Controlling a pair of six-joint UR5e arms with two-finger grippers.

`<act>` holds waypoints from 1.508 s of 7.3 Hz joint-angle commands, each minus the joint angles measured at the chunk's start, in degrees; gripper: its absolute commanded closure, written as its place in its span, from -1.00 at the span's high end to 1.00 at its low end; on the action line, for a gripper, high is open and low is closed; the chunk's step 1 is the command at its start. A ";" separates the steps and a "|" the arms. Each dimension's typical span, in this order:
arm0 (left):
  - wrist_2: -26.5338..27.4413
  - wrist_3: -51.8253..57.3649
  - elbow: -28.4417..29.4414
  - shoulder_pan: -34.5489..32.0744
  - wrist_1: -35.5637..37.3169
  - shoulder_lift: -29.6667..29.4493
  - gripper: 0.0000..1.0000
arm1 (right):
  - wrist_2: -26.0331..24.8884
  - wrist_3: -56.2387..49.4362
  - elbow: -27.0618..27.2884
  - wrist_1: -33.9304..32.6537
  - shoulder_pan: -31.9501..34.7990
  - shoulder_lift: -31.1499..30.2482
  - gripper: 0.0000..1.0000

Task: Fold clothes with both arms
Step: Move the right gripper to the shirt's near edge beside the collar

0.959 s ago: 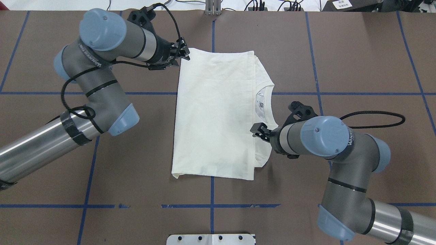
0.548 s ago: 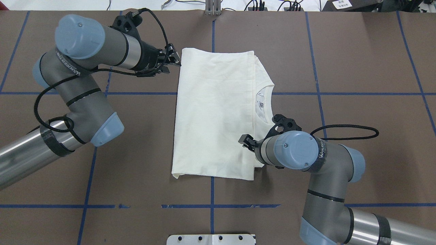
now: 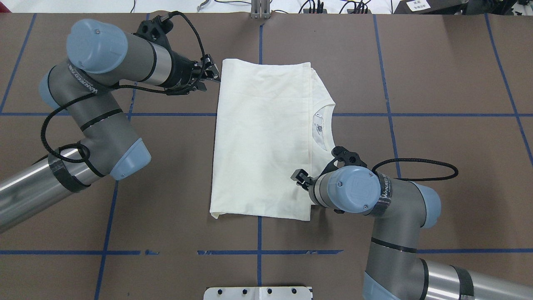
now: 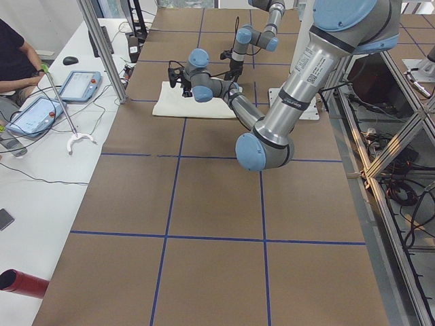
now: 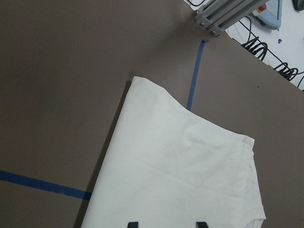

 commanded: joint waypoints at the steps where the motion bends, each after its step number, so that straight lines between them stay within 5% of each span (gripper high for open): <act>1: 0.00 -0.05 -0.05 0.00 0.00 -0.16 0.02 | -0.13 1.75 0.27 -0.15 -1.46 -0.31 0.67; 3: 0.00 -0.14 -0.14 0.00 0.00 -0.16 0.03 | -1.19 2.02 0.35 -2.26 -2.26 0.22 0.35; 5: 0.09 -0.14 -0.23 0.00 0.00 -0.07 0.05 | -1.19 2.02 0.36 -2.26 -2.09 0.04 -0.99; 9: 0.00 -0.49 -0.75 0.26 0.00 0.54 0.08 | -0.93 1.84 3.59 -2.26 -1.12 -0.57 -1.00; 11: 2.79 -9.85 -5.28 5.76 1.31 5.00 0.08 | -0.49 1.84 5.97 -2.26 -1.03 -1.80 -1.00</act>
